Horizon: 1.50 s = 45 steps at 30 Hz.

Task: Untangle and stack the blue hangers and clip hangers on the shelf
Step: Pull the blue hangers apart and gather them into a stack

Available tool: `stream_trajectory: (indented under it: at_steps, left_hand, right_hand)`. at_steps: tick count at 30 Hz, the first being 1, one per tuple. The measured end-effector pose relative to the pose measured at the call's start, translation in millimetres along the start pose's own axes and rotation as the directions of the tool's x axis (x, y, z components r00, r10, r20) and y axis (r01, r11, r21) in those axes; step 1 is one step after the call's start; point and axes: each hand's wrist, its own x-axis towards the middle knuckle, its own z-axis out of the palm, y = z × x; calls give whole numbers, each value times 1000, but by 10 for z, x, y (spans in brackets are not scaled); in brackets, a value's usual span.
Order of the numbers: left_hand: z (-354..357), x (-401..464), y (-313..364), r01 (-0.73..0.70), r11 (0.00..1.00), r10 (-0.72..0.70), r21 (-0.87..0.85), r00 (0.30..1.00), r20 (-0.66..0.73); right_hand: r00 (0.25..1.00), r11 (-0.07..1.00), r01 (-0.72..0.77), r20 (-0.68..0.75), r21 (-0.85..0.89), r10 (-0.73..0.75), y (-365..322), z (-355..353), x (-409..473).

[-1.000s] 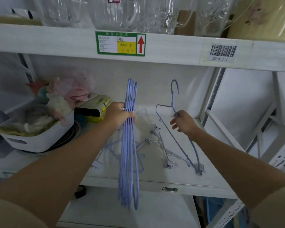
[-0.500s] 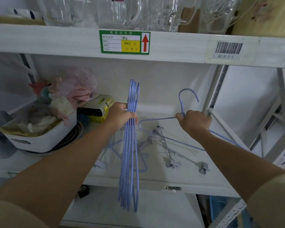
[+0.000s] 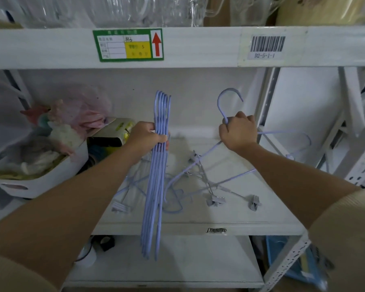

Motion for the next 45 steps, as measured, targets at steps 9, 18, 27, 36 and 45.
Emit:
stream_trajectory:
  at_steps: [9, 18, 27, 36, 45]
  left_hand:
    - [209, -55, 122, 1, 996, 4, -85, 999, 54]
    - [320, -75, 183, 13, 975, 11, -223, 994, 109]
    - [261, -98, 60, 106, 957, -62, -270, 984, 165]
    - [197, -97, -14, 126, 962, -87, -241, 982, 166]
    - [137, 8, -104, 59, 992, -41, -111, 987, 157]
  right_hand:
    - [991, 832, -130, 95, 539, 93, -280, 146, 8]
    - [964, 383, -205, 253, 901, -80, -932, 212, -100]
    - [958, 278, -257, 282, 926, -51, -1156, 237, -175]
    - [965, 169, -258, 261, 951, 4, -1310, 314, -187]
    - [975, 90, -219, 220, 971, -2, -1445, 334, -141]
